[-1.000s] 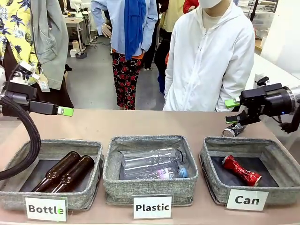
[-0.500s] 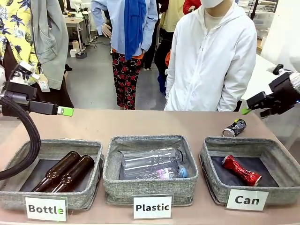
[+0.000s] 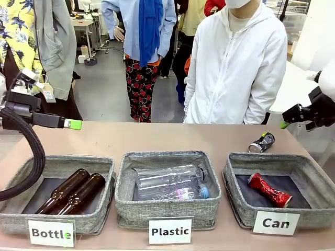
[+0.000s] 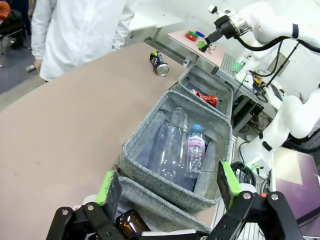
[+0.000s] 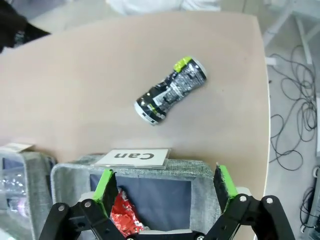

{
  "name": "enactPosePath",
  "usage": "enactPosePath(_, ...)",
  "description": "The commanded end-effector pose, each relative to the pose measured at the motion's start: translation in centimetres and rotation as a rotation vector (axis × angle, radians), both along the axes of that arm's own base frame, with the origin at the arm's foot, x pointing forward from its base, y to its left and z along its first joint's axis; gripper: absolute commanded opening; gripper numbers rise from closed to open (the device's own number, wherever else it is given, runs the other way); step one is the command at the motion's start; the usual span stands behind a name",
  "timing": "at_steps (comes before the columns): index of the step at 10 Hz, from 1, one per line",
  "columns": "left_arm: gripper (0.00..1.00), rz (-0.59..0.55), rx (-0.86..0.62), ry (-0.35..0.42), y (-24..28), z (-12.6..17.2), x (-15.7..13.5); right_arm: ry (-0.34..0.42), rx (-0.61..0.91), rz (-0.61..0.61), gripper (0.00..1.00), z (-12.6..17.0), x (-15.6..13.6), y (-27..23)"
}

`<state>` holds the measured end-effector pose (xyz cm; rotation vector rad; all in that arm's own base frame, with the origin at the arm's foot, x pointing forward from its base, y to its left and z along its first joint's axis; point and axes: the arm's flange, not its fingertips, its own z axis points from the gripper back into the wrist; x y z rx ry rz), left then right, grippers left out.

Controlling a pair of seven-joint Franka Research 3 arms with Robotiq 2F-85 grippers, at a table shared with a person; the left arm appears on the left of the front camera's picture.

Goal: Sort the can waste into the basket.
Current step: Pick up the can waste from the table and place it in the right Fabric basket.

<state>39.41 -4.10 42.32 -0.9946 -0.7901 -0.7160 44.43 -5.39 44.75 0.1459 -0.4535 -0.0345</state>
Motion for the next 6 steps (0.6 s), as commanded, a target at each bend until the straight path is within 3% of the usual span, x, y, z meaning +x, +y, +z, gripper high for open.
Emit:
enactPosePath(1, 1.0, -0.012, -0.001, 0.0, 0.3, 0.0, -0.1, 0.057, -0.101, -0.037, 1.0, -0.4, 1.5, 1.5)
enactPosePath(3, 1.0, -0.012, -0.001, 0.0, 0.3, 0.0, -0.1, 0.123, -0.1, -0.071, 1.0, -0.8, 5.3, 2.1)
enactPosePath(6, 1.0, -0.012, -0.001, 0.0, 0.3, 0.0, -0.1, 0.27, -0.146, -0.171, 1.0, -3.7, 12.0, 4.5)
